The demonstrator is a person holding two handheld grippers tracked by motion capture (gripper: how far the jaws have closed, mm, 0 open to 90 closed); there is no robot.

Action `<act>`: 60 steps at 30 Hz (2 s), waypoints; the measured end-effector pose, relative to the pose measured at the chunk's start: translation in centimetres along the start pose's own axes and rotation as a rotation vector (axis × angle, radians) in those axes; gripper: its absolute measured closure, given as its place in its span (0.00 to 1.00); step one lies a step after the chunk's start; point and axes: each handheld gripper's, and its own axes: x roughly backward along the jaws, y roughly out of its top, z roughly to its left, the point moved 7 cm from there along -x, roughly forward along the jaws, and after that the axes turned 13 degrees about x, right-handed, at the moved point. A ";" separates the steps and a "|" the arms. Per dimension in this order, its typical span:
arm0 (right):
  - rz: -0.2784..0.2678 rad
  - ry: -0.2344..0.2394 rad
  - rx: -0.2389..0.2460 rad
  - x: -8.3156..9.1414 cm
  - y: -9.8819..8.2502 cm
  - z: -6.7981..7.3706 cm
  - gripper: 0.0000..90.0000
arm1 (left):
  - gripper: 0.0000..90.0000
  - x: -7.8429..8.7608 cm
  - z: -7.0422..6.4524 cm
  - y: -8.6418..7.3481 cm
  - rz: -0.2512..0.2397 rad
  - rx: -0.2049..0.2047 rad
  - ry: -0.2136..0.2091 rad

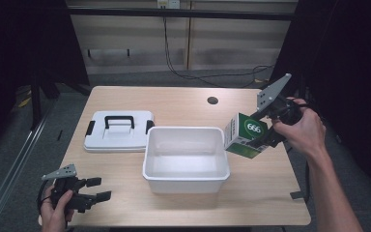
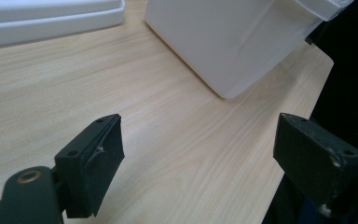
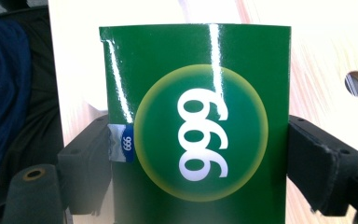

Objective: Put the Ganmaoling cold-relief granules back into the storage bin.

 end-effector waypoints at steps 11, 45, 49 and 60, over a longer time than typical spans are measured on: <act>-0.016 0.001 0.035 -0.3 2.4 -0.5 0.18 | 0.18 0.0 0.0 0.0 0.002 0.000 0.002; 0.137 0.119 0.132 -7.2 7.0 -0.8 0.18 | 0.18 0.0 0.1 0.0 0.001 0.001 -0.003; 0.153 0.122 0.144 -8.0 7.1 -0.9 0.18 | 0.18 0.1 0.1 0.0 0.000 0.002 -0.002; 0.216 0.144 0.144 -10.2 6.3 -0.8 0.18 | 0.18 0.1 0.1 0.0 0.001 0.001 -0.004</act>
